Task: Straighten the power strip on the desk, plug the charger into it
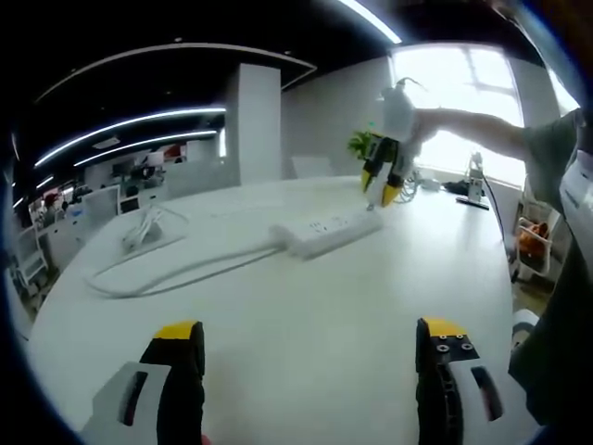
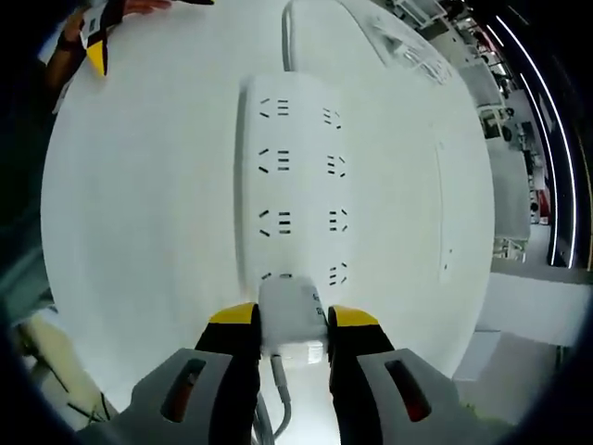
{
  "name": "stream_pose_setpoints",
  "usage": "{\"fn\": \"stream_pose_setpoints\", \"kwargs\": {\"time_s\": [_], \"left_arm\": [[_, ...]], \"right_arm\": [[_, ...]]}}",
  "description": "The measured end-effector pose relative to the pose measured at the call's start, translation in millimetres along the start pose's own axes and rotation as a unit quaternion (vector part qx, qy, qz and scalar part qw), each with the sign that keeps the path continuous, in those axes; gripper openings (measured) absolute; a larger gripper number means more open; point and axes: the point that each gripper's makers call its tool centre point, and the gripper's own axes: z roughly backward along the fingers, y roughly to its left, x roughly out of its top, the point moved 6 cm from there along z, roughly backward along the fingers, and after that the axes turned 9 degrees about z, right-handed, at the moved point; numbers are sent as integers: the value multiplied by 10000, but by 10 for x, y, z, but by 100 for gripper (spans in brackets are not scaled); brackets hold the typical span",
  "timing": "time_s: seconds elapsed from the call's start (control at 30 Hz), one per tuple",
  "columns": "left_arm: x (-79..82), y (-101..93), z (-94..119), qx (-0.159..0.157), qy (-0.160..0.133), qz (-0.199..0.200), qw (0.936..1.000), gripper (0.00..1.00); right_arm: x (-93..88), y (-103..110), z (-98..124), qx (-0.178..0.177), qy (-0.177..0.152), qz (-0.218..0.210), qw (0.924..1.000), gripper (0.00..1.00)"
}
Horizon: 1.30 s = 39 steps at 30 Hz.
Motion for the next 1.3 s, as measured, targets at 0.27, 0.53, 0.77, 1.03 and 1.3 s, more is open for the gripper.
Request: {"fn": "stream_pose_setpoints", "kwargs": {"time_s": [0.27,0.53,0.77,1.03,1.3], "left_arm": [[-5,-7,5,6,0,5,10000,98],[-4,-6,4,13,4,3,10000,98],[-7,3,9,17,7,8,10000,98],[-7,0,9,10,12,-5,10000,98],[-16,6,18,28,10,8,10000,98]], "right_arm": [[15,-6,4,-9,-57,16,10000,27],[55,-25,5,-9,-156,-48,9999,27],[62,-30,2,15,-165,-289,9994,27],[97,-31,2,-3,-176,-203,9996,27],[93,-19,0,30,-138,-284,9995,27]]}}
